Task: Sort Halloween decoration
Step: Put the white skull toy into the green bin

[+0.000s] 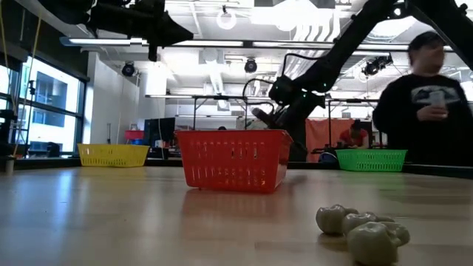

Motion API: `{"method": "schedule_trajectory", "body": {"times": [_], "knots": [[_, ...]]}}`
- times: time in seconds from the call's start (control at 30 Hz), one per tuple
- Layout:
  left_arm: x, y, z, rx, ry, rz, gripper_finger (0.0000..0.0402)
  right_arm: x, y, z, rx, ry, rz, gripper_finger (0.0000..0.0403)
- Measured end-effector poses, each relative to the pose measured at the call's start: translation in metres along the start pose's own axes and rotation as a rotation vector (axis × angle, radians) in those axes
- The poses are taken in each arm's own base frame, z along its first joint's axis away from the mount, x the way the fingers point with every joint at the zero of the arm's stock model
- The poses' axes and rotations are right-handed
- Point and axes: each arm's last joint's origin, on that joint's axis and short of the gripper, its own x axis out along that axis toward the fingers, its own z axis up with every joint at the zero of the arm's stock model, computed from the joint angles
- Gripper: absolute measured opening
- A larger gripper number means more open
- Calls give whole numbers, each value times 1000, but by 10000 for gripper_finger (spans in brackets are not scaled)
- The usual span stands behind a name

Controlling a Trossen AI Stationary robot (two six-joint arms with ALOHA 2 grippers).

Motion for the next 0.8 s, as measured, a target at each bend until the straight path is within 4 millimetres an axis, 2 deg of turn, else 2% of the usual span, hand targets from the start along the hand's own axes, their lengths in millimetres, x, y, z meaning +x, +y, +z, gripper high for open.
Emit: {"method": "schedule_trajectory", "body": {"times": [0.13, 0.33, 0.5, 0.67, 0.8], "knots": [[0, 0, 0, 1, -1, 1, 0, 0, -2, -1, 108, 7, -24, 1], [0, 0, 0, 1, 3, -22, 0, 4, 9, 4, 197, 30, -20, 0], [0, -2, 4, -24, -3, -59, 0, 8, 20, 20, 128, 102, -78, 0], [0, -3, 4, -46, -4, -60, 0, 17, 15, 32, 96, 185, -156, 0], [0, -3, 4, -54, -4, -60, 0, 25, 20, 36, 64, 237, -183, 0]]}}
